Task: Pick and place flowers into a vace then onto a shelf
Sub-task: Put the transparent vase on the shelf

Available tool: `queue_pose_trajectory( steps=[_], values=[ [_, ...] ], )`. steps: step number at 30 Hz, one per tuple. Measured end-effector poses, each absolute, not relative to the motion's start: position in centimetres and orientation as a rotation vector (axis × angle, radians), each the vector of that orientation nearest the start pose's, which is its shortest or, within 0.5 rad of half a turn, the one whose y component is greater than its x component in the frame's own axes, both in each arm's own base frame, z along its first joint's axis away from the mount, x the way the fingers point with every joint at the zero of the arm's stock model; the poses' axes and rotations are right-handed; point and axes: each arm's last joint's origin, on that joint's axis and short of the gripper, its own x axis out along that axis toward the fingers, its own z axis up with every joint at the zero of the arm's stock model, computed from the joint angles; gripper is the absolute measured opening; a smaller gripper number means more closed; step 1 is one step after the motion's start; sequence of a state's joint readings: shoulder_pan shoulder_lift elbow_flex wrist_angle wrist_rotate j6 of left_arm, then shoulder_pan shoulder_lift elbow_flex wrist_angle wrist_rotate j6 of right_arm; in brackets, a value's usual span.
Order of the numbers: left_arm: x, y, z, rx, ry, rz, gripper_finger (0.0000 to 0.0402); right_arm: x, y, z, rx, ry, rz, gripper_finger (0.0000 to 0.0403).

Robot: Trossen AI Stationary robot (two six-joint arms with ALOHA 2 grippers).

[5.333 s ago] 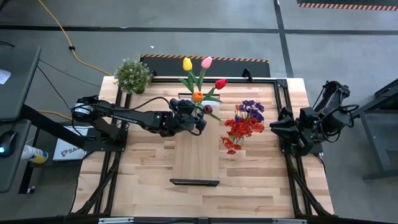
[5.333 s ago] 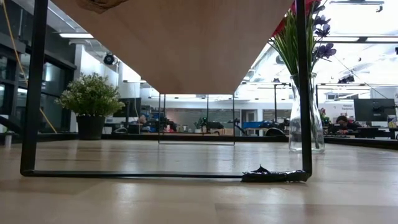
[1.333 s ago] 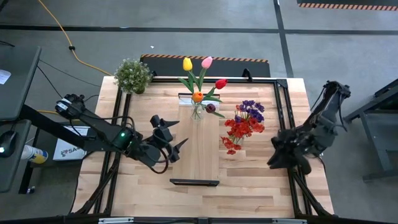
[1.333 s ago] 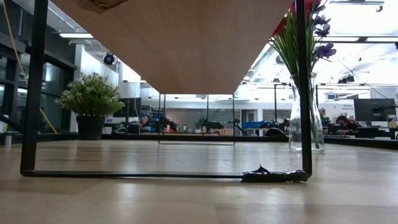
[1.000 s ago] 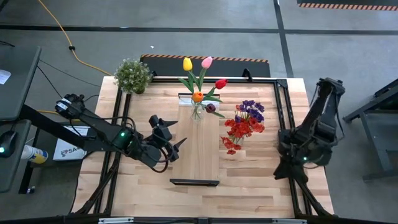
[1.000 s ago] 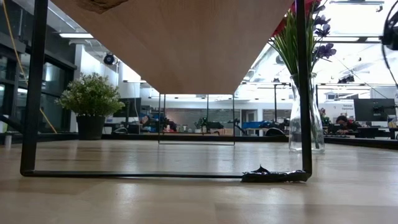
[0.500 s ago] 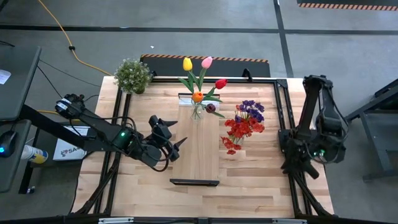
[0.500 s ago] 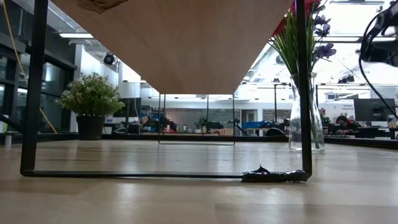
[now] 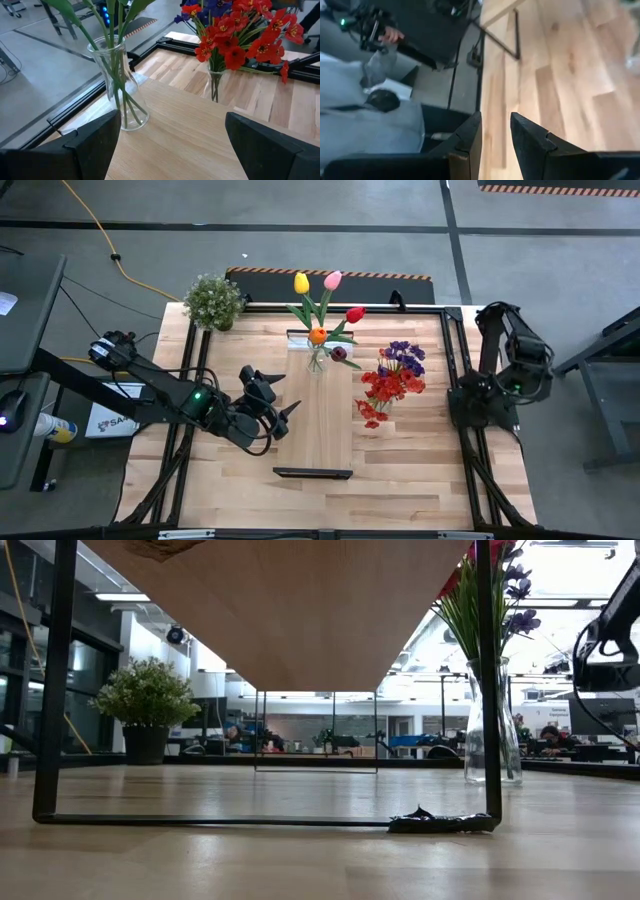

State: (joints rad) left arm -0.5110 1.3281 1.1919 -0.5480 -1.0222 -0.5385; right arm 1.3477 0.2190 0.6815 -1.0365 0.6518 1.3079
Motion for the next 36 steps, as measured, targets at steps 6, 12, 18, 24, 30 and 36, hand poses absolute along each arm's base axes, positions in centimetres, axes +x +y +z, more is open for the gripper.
queue_pose_trajectory(
  steps=[6, 12, 18, 24, 30, 36],
  values=[
    [24.9, -11.1, 33.4, -0.037, 0.347, 0.599, 0.0390, 2.5, 2.0, 27.0, 0.708, 0.625, 0.231, 0.0094],
    [24.9, -11.1, 33.3, -0.023, 0.355, 0.599, 0.0390, 3.1, 2.3, 26.5, 0.635, 0.594, 0.076, 0.0094],
    [24.6, -11.0, 33.2, -0.005, 0.375, 0.598, 0.0390, 3.2, 1.9, 26.0, 0.631, 0.637, -0.020, 0.0094],
    [24.3, -10.8, 33.4, -0.002, 0.388, 0.587, 0.0390, 3.0, 1.1, 25.5, 0.609, 0.648, -0.157, 0.0094],
    [24.1, -10.7, 33.6, -0.008, 0.383, 0.585, 0.0390, 2.9, 0.4, 25.3, 0.622, 0.600, -0.307, 0.0094],
    [24.1, -10.7, 33.5, -0.008, 0.385, 0.584, 0.0390, 3.3, 0.5, 25.5, 0.707, 0.561, -0.373, 0.0094]
  ],
)
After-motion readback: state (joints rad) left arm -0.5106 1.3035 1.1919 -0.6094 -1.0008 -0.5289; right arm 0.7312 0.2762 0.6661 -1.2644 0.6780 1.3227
